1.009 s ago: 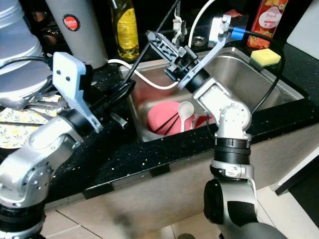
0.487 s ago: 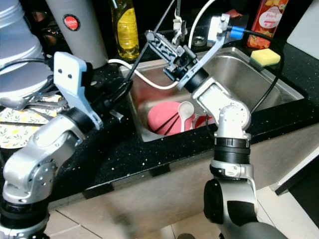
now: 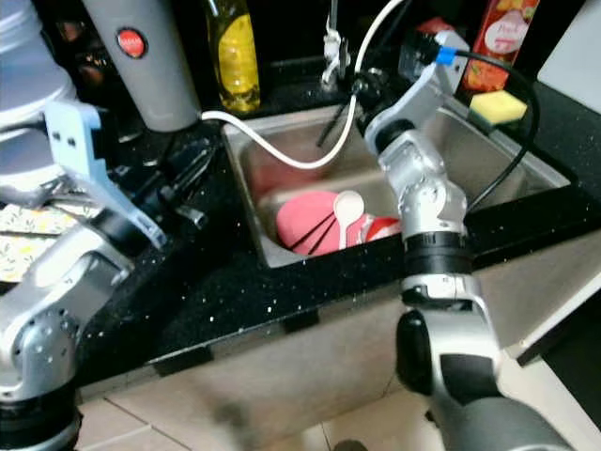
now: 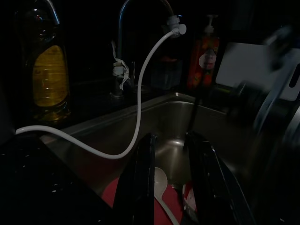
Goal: Kitchen organization
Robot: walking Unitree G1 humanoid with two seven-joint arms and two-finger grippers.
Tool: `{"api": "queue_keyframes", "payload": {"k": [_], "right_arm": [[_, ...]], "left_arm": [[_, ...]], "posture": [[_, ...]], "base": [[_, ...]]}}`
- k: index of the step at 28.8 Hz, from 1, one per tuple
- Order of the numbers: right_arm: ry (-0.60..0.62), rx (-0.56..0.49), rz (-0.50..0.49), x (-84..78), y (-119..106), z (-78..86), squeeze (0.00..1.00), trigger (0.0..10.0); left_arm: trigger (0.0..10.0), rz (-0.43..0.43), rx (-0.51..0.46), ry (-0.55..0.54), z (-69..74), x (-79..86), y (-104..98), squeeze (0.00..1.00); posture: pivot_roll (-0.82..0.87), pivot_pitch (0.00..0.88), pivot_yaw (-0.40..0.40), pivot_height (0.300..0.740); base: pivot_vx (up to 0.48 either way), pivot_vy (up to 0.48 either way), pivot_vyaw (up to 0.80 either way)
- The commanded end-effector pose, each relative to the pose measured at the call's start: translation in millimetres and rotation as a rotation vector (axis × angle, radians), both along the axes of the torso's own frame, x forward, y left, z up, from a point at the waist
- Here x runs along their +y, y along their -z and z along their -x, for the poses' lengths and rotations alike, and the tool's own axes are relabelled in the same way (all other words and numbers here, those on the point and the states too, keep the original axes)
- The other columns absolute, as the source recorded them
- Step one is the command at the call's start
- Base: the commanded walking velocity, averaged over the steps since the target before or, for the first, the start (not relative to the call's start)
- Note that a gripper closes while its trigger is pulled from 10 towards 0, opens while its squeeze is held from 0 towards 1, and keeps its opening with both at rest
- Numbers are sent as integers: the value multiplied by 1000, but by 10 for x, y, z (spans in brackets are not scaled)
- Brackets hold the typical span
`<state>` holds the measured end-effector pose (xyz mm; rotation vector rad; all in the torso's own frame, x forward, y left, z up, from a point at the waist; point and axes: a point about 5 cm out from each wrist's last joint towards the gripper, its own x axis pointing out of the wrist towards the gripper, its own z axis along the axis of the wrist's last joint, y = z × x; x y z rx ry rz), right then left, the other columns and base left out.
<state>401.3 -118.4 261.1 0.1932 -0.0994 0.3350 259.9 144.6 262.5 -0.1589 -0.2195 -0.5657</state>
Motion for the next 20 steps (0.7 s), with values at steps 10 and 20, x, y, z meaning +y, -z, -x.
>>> {"api": "queue_keyframes", "payload": {"k": [10,20], "right_arm": [[-76,298,217,307,936,78,1000,10000],[6,148,180,214,657,10,0,10000]], "left_arm": [[10000,-57,72,-407,-273,369,31,0],[10000,-330,280,-787,-380,688,332,0]], "posture": [[28,0,-1,740],[42,0,3,740]], "base": [[0,0,0],[0,0,0]]}}
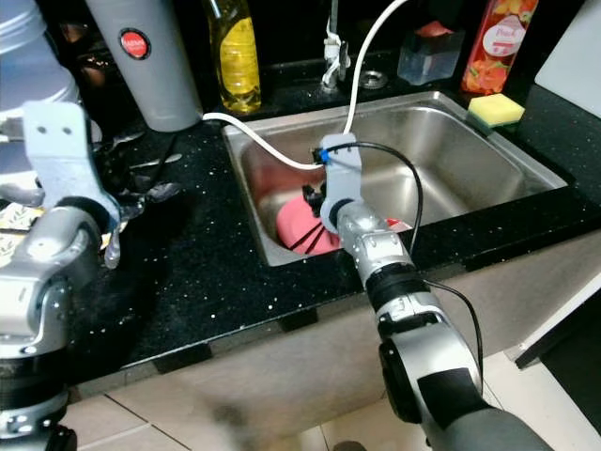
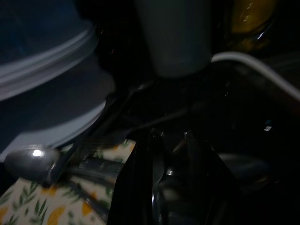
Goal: Kitchen organization
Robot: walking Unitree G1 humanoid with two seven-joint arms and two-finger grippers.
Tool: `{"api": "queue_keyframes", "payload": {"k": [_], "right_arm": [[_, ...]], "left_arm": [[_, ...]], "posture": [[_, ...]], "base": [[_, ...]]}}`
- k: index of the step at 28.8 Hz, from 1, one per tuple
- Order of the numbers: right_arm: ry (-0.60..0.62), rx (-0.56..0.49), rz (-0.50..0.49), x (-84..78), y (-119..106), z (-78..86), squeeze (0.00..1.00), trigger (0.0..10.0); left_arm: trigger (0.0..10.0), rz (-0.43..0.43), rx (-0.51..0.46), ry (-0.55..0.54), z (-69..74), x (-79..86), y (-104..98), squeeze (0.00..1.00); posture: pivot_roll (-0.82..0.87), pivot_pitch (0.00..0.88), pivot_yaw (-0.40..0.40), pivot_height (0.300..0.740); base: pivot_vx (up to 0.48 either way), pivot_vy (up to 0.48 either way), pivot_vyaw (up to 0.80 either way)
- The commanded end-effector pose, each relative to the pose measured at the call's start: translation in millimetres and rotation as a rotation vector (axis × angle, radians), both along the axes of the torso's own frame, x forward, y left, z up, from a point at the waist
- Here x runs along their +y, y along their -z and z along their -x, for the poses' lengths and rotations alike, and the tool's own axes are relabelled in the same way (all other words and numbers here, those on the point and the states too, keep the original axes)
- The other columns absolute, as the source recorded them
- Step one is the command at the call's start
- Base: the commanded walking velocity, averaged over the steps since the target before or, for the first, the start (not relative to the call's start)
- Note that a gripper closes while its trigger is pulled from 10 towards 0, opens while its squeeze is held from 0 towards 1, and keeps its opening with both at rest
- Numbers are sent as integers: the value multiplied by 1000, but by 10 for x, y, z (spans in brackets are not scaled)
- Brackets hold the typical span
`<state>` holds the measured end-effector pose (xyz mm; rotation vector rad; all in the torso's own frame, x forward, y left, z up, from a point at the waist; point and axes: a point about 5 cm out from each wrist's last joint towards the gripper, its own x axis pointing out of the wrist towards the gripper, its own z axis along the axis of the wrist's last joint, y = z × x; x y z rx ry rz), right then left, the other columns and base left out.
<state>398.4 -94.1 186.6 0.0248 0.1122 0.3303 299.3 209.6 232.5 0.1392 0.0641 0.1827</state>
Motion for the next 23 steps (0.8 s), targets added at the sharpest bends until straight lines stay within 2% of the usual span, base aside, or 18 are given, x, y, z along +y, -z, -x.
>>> {"api": "queue_keyframes", "payload": {"k": [1,5,6,7,8,11,12,13,14,19,22,23], "right_arm": [[18,-42,-26,-51,-108,-25,0,10000],[31,-60,-29,-109,-149,-36,0,10000],[32,-69,-31,-118,-168,-41,0,10000],[32,-69,-31,-118,-168,-41,0,10000],[32,-97,-39,-123,-225,-49,0,10000],[18,-188,-72,-109,-403,-49,0,10000],[18,-188,-72,-109,-403,-49,0,10000],[1,-283,-108,-96,-596,-27,0,10000],[-4,-314,-118,-93,-661,-16,0,10000],[-18,-392,-139,-93,-848,16,0,10000],[-15,-419,-152,-104,-916,20,0,10000],[-15,-424,-157,-105,-929,23,0,10000]], "left_arm": [[10000,-18,38,-45,20,45,37,0],[10000,50,65,-131,40,84,49,0],[10000,79,80,-161,41,95,62,345],[10000,79,80,-161,41,95,62,345],[10000,122,113,-216,44,120,102,1000],[10000,157,154,-228,47,107,185,1000],[10000,157,154,-228,47,107,185,1000],[10000,204,181,-224,42,77,234,1000],[10000,217,187,-220,38,65,244,1000],[10000,212,238,-204,19,24,316,1000],[10000,275,295,-169,10,-27,406,984],[10000,294,315,-169,7,-27,440,0]], "posture": [[42,0,2,740],[48,0,-6,740],[52,0,-7,740],[52,0,-7,740],[53,0,-6,740],[54,0,-7,740],[54,0,-7,740],[49,0,-9,740],[49,0,-9,740],[49,0,-14,740],[48,0,-12,740],[45,0,-9,740]], "base": [[0,0,0],[0,0,0],[0,0,0],[0,0,0],[0,0,0],[0,0,0],[0,0,0],[0,0,0],[0,0,0],[0,0,0],[0,0,0],[0,0,0]]}}
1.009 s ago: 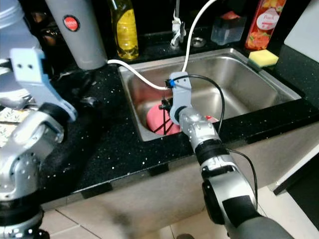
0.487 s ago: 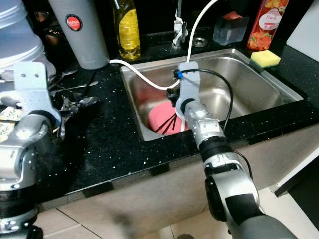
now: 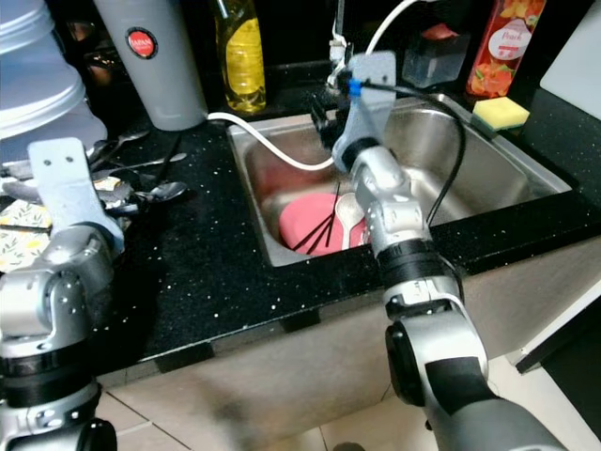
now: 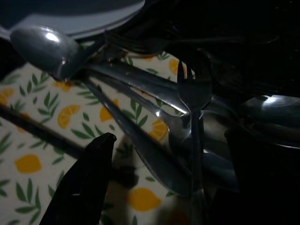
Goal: Kitchen organization
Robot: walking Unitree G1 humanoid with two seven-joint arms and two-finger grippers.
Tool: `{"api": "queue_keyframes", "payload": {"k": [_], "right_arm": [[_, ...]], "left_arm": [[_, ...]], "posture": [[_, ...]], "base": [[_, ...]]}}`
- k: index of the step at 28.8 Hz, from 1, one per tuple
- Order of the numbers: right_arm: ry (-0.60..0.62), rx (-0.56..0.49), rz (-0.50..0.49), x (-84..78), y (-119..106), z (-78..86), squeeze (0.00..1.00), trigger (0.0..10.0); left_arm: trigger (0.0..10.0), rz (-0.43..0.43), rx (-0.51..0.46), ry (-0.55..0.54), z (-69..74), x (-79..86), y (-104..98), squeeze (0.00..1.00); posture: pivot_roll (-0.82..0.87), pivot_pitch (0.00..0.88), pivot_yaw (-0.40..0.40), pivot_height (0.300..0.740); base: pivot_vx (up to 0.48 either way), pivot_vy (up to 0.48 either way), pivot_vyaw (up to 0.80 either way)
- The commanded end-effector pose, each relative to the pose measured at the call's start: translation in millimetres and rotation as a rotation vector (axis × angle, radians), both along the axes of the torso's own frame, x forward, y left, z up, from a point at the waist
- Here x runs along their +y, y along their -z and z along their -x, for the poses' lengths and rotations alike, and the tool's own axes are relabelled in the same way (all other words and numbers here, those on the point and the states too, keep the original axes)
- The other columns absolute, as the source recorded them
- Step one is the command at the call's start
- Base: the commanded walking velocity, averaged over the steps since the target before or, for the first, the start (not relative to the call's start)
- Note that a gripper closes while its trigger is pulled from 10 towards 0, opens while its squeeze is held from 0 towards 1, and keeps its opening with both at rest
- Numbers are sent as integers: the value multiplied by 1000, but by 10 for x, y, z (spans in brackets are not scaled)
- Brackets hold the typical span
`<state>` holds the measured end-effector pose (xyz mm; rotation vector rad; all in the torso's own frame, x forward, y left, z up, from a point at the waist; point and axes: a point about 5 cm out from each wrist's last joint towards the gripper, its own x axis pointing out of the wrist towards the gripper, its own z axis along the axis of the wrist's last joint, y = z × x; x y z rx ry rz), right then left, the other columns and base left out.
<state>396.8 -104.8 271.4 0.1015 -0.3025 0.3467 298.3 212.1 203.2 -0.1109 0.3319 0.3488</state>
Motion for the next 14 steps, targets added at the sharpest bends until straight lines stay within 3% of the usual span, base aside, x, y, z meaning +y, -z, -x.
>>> {"api": "queue_keyframes", "payload": {"k": [1,2,3,4,14], "right_arm": [[-4,-35,-14,1,-88,10,0,10000],[-4,-35,-14,1,-88,10,0,10000],[-4,-37,-15,0,-89,16,0,10000],[-3,-38,-15,-5,-87,20,0,10000],[-3,-35,-22,-15,-92,21,0,10000]], "left_arm": [[9412,54,104,16,-1,-25,192,0],[9412,54,104,16,-1,-25,192,0],[5294,56,112,16,-1,-16,203,0],[0,71,120,8,4,-3,223,0],[0,137,151,-51,31,62,332,0]], "posture": [[43,0,-6,740],[43,0,-6,740],[43,0,-6,740],[46,0,-8,740],[45,0,-13,740]], "base": [[0,0,0],[0,0,0],[0,0,0],[0,0,0],[0,0,0]]}}
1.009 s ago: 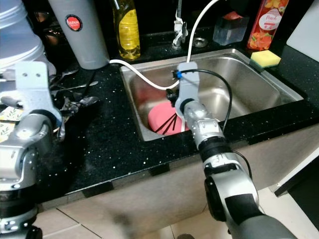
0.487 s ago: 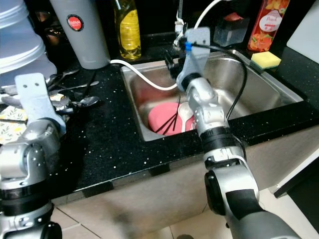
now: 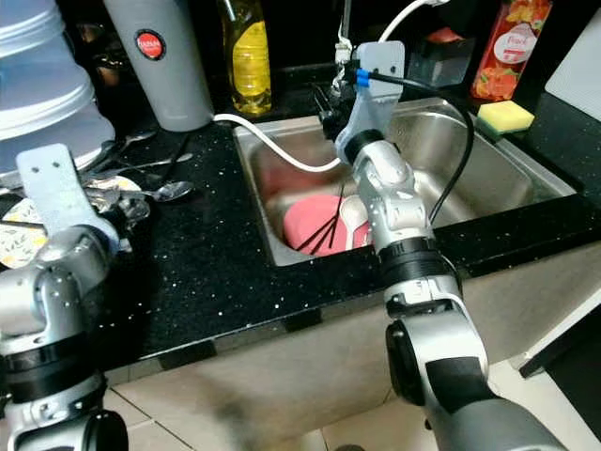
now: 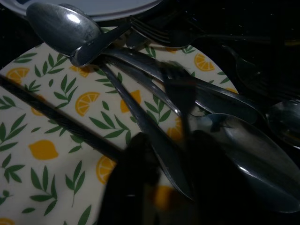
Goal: Kitchen organization
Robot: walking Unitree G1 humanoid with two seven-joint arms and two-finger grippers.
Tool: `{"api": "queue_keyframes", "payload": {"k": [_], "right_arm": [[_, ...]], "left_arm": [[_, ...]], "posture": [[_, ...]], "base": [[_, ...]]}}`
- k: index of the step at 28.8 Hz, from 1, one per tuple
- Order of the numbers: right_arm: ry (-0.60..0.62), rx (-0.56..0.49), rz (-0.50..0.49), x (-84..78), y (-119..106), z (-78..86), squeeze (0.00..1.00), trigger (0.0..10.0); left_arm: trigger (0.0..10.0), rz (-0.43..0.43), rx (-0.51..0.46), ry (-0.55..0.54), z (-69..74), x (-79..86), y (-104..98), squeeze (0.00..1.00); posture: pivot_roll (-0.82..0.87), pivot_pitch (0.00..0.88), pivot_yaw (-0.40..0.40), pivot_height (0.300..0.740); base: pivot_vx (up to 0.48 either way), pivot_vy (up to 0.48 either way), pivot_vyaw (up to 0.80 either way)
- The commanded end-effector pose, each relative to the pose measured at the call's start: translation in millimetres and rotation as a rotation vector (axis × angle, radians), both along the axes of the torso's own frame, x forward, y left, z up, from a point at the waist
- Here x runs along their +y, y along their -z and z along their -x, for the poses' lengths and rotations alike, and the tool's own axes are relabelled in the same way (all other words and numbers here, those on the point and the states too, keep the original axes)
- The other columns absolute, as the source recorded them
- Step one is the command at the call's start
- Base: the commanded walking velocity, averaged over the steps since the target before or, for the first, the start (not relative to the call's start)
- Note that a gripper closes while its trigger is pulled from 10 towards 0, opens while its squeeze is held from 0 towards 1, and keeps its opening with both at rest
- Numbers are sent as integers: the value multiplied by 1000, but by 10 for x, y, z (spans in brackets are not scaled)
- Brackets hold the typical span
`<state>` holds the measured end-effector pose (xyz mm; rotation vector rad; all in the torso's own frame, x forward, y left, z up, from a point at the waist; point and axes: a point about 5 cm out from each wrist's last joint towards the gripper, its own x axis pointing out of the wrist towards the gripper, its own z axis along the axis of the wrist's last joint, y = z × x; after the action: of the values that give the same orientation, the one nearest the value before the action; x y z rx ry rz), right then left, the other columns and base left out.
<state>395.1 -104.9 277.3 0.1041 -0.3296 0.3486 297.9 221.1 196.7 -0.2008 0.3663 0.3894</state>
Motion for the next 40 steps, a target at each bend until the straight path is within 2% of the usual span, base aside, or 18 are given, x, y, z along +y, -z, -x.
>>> {"api": "queue_keyframes", "payload": {"k": [1,10,11,12,13,15,18,19,22,24,28,29,30,31,32,34,35,40], "right_arm": [[-2,-8,-16,-13,-34,2,0,10000],[-3,-10,-22,-18,-46,6,0,10000],[-3,-10,-24,-18,-51,6,0,10000],[-3,-11,-26,-18,-54,7,0,10000],[-4,-12,-27,-17,-58,7,0,10000],[-4,-12,-27,-16,-60,8,0,10000],[-13,-20,-33,-7,-76,17,0,10000],[-13,-20,-33,-7,-76,17,0,10000],[-44,-36,-45,28,-106,42,0,10000],[-55,-41,-48,41,-114,50,0,10000],[-287,18,-195,170,-163,141,0,10000],[-374,26,-238,201,-193,194,0,10000],[-531,42,-315,240,-239,301,0,10000],[-531,42,-315,240,-239,301,0,10000],[-623,66,-393,254,-268,354,0,10000],[-642,76,-418,256,-275,362,0,10000],[-716,108,-482,273,-277,395,0,10000],[-863,92,-501,320,-307,551,0,10000]], "left_arm": [[0,61,127,3,26,-29,268,0],[0,63,97,-22,12,-13,228,0],[1059,35,79,-33,8,2,193,0],[1059,15,68,-40,6,11,170,0],[10000,-7,54,-52,5,23,136,0],[10000,-20,45,-60,5,31,114,0],[10000,-105,-178,-29,-26,-31,-269,0],[10000,-105,-178,-29,-26,-31,-269,0],[10000,-153,-340,48,-15,-140,-547,0],[10000,-158,-370,72,-11,-170,-595,0],[10000,-145,-506,235,27,-352,-786,0],[10000,-149,-534,280,45,-393,-819,0],[10000,-137,-596,400,107,-490,-865,0],[10000,-137,-596,400,107,-490,-865,0],[10000,-135,-649,509,180,-581,-906,0],[10000,-125,-664,542,204,-608,-915,0],[10000,-120,-738,614,288,-666,-988,0],[10000,-122,-797,742,394,-747,-1045,0]], "posture": [[45,0,-13,740],[44,0,-16,740],[42,0,-14,740],[42,0,-14,740],[42,0,-14,740],[42,0,-14,740],[44,0,-14,740],[44,0,-14,740],[43,0,-11,740],[43,0,-11,740],[42,0,-10,740],[42,0,-10,740],[40,0,-13,740],[40,0,-13,740],[37,0,-13,740],[38,0,-12,740],[35,0,-11,740],[36,0,-11,740]], "base": [[0,0,0],[0,0,0],[0,0,0],[0,0,0],[0,0,0],[0,0,0],[0,0,0],[0,0,0],[0,0,0],[0,0,0],[0,0,0],[0,0,0],[0,0,0],[0,0,0],[0,0,0],[0,0,0],[0,0,0],[0,0,0]]}}
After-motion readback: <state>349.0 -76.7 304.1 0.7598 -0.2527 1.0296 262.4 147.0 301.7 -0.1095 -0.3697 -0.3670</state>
